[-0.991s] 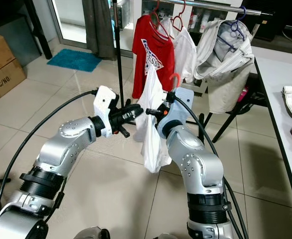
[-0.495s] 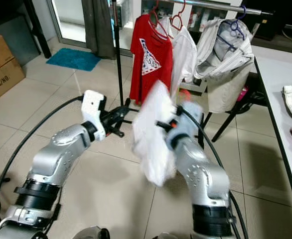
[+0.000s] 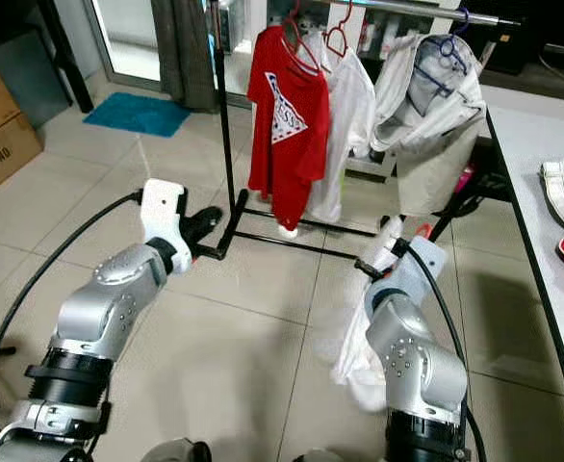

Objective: Hang hanger

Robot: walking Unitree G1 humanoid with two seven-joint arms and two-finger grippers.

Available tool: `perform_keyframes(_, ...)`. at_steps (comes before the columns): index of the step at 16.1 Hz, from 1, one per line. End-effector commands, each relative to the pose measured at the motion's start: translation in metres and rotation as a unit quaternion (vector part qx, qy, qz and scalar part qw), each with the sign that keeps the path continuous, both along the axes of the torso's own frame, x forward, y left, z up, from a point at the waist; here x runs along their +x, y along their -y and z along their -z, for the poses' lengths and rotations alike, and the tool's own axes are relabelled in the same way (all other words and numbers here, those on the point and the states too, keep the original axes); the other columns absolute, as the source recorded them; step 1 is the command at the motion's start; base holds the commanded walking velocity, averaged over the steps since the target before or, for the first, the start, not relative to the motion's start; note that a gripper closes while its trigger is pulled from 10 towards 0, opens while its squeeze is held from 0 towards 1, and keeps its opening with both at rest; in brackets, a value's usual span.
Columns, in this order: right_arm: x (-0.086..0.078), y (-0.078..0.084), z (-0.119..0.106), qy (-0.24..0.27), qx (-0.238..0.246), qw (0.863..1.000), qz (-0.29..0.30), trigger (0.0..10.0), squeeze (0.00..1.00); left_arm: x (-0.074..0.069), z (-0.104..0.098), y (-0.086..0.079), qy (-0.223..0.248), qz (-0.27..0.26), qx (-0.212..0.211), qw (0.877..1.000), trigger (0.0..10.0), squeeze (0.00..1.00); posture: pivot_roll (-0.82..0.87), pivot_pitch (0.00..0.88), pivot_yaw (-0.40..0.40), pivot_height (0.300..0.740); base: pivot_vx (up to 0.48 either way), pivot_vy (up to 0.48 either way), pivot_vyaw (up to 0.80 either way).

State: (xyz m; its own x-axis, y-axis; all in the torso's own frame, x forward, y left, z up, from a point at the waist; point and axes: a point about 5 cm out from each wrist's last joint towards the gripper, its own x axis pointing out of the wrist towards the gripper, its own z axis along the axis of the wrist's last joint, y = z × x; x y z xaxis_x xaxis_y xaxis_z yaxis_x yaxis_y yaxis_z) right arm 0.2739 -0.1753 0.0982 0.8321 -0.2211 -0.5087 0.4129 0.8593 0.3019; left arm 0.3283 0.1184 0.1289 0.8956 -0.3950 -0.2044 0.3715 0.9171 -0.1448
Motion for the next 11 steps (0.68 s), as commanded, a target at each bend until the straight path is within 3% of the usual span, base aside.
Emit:
perform_keyframes(1,0.004,0.002,-0.011,0.024,-0.005,1.0,0.013,10.0,0.0,0.002,-0.001,-0.002,0.002,-0.009,0.01,1.0,0.0,0.0,-0.05,0.025,-0.035,0.74,0.0,0.0,0.0)
perform_keyframes(4,0.009,-0.016,-0.019,0.052,0.017,0.997,-0.048,10.0,0.0,-0.005,-0.005,0.014,0.019,0.062,-0.008,0.998,0.0,0.0,-0.04,0.019,-0.033,0.74,0.0,0.0,0.0)
perform_keyframes(5,0.012,-0.031,-0.03,0.086,0.026,0.99,-0.109,10.0,0.0,-0.012,-0.013,0.027,0.033,0.12,-0.04,0.991,10.0,0.0,-0.04,0.015,-0.031,0.74,0.0,0.0,0.0)
perform_keyframes(6,0.013,-0.043,-0.036,0.104,0.028,0.98,-0.166,10.0,0.0,-0.016,-0.02,0.032,0.041,0.16,-0.073,0.984,10.0,1.0,-0.04,0.014,-0.029,0.74,0.0,0.0,0.0)
perform_keyframes(7,0.012,-0.051,-0.041,0.114,0.03,0.972,-0.203,10.0,0.0,-0.019,-0.023,0.035,0.05,0.203,-0.073,0.975,10.0,1.0,-0.04,0.013,-0.029,0.74,0.0,0.0,0.0)
perform_keyframes(9,0.011,-0.059,-0.048,0.137,0.038,0.959,-0.245,10.0,0.0,-0.019,-0.025,0.033,0.056,0.238,-0.067,0.967,10.0,1.0,-0.04,0.012,-0.026,0.74,0.0,0.0,0.0)
perform_keyframes(11,0.01,-0.063,-0.057,0.16,0.03,0.945,-0.285,10.0,0.0,-0.015,-0.034,0.025,0.051,0.261,-0.108,0.958,10.0,1.0,-0.04,0.013,-0.026,0.74,0.0,0.0,0.0)
